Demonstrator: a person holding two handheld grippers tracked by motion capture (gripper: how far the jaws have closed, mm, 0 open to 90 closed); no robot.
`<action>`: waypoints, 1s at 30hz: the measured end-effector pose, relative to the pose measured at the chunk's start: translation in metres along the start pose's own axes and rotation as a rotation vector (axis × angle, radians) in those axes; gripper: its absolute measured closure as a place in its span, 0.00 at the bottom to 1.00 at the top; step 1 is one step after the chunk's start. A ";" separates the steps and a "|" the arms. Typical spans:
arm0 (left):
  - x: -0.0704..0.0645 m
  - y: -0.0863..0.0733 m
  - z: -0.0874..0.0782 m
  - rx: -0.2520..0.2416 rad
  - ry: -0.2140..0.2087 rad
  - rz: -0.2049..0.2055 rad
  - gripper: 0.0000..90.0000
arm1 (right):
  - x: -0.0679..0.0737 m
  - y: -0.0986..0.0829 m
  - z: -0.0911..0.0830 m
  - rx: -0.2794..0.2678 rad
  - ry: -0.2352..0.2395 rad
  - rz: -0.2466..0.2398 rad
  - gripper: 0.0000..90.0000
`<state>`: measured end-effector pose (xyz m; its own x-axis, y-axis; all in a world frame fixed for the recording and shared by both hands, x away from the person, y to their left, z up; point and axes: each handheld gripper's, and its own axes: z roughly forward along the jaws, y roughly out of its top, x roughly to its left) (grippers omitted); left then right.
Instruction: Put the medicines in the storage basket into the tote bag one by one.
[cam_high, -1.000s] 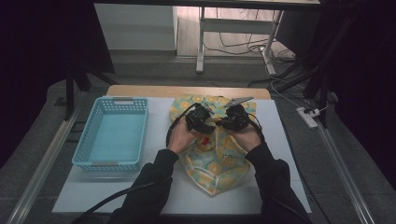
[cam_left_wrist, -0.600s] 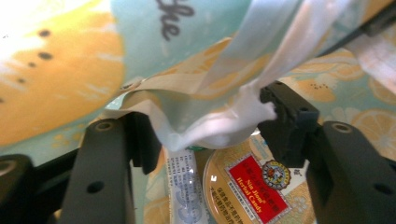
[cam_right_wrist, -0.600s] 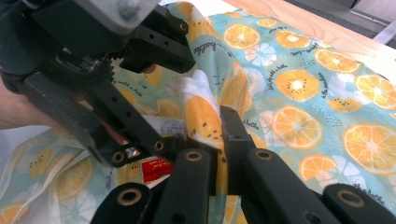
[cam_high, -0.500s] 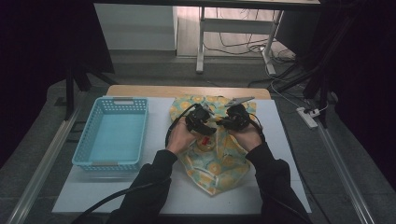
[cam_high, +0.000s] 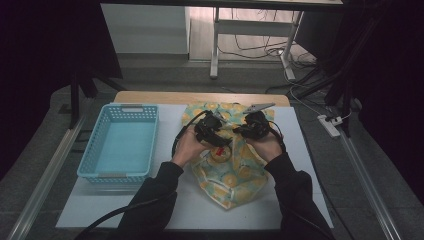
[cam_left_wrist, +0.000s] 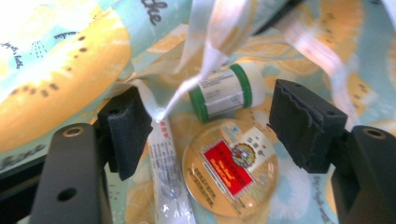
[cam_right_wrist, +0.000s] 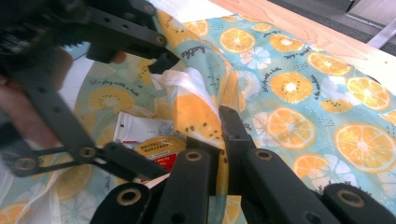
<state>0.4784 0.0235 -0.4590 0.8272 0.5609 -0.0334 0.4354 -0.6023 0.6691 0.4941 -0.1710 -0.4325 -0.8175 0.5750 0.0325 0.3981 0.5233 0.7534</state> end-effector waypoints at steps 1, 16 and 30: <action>-0.001 -0.001 -0.002 -0.003 -0.006 -0.002 0.32 | 0.000 0.000 0.000 -0.001 0.000 0.002 0.99; -0.020 -0.014 -0.031 -0.064 -0.085 -0.004 0.17 | -0.001 0.000 -0.002 -0.007 0.001 0.007 0.99; -0.034 -0.030 -0.052 -0.106 -0.130 -0.045 0.03 | 0.004 0.000 -0.005 -0.013 0.017 -0.002 0.99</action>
<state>0.4189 0.0525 -0.4396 0.8496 0.5039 -0.1560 0.4388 -0.5109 0.7392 0.4887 -0.1721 -0.4288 -0.8254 0.5631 0.0417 0.3910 0.5167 0.7617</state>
